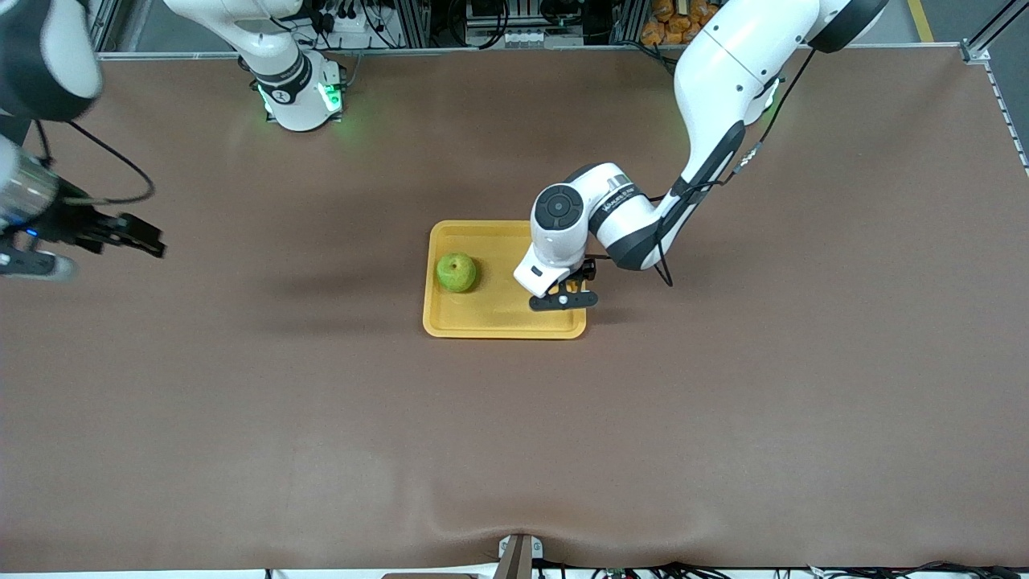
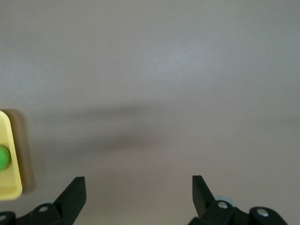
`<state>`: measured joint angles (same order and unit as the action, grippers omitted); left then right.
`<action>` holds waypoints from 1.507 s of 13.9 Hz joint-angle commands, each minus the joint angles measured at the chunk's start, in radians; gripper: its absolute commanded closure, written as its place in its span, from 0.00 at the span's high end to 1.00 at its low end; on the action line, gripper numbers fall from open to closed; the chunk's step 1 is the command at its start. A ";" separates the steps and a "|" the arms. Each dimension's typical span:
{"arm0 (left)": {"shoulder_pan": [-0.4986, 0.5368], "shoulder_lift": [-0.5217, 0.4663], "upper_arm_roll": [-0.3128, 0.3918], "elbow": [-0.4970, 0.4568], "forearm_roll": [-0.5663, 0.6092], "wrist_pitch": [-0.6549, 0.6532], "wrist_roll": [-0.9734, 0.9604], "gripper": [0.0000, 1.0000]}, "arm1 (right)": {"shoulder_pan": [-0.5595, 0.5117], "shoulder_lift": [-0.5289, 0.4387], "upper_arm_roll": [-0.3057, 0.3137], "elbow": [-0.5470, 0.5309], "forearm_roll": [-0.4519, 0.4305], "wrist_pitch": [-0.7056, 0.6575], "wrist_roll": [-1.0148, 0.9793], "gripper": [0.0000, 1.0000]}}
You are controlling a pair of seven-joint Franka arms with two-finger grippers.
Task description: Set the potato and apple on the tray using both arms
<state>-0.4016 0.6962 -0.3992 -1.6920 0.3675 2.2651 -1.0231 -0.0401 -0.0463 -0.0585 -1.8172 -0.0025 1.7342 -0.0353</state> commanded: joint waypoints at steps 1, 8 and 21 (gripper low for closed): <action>0.006 -0.058 0.002 0.032 0.025 -0.096 -0.014 1.00 | -0.032 -0.101 0.022 -0.019 0.019 -0.069 -0.043 1.00; 0.165 -0.242 -0.012 0.130 -0.148 -0.346 0.185 1.00 | -0.041 -0.184 0.016 -0.019 0.133 -0.249 0.117 1.00; 0.518 -0.604 -0.001 0.140 -0.217 -0.550 0.452 1.00 | -0.012 -0.121 0.025 0.128 0.027 -0.225 0.041 1.00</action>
<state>0.0824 0.1480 -0.4011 -1.5364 0.1659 1.7660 -0.6411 -0.0565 -0.2159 -0.0339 -1.7579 0.0359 1.5227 0.0114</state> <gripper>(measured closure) 0.000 0.000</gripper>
